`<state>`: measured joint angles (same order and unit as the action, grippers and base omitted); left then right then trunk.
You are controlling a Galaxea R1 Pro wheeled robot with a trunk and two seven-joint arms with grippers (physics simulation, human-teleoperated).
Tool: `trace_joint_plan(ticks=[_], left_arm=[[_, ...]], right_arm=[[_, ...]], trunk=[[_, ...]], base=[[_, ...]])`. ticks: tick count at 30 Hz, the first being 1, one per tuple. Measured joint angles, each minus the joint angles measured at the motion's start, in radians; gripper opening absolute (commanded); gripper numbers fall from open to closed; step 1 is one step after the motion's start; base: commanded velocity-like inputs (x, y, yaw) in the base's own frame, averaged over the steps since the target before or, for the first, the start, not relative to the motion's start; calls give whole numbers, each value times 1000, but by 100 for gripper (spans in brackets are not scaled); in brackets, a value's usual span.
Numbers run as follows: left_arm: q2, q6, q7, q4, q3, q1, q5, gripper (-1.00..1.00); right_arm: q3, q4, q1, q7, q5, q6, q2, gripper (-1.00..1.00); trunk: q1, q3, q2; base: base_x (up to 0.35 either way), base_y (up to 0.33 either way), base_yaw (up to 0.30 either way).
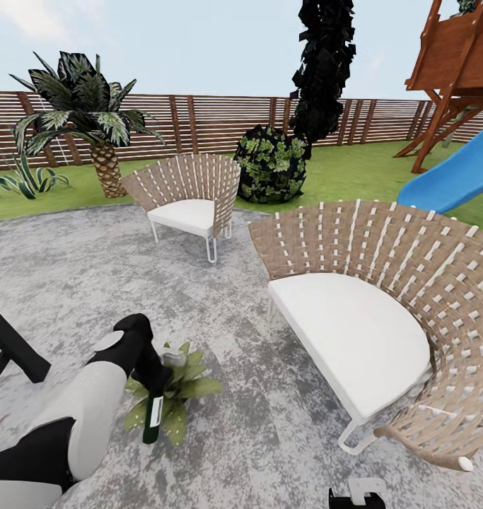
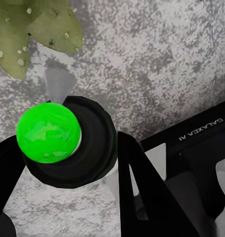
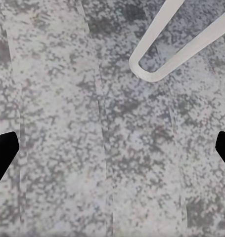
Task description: Pick up the pesticide atomizer in the garden and spray insectifuge to fully cover both potted plants in the garden.
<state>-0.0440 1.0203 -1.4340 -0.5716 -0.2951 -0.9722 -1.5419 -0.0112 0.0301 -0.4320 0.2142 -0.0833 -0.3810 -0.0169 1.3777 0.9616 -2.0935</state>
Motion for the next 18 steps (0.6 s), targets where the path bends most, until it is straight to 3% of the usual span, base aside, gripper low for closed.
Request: trace_joint_plan(ticks=[7,18], left_arm=[[-8,2,0,6,-1,-70,-8,-100],[-6,3,1,4,-1,-59,-7,-100]], right_arm=[[1,0,0,0,0,1,0,100],[1,0,0,0,0,2,0,100]], trunk=[[0,0,0],[0,0,0]], base=[[0,0,0],[0,0,0]])
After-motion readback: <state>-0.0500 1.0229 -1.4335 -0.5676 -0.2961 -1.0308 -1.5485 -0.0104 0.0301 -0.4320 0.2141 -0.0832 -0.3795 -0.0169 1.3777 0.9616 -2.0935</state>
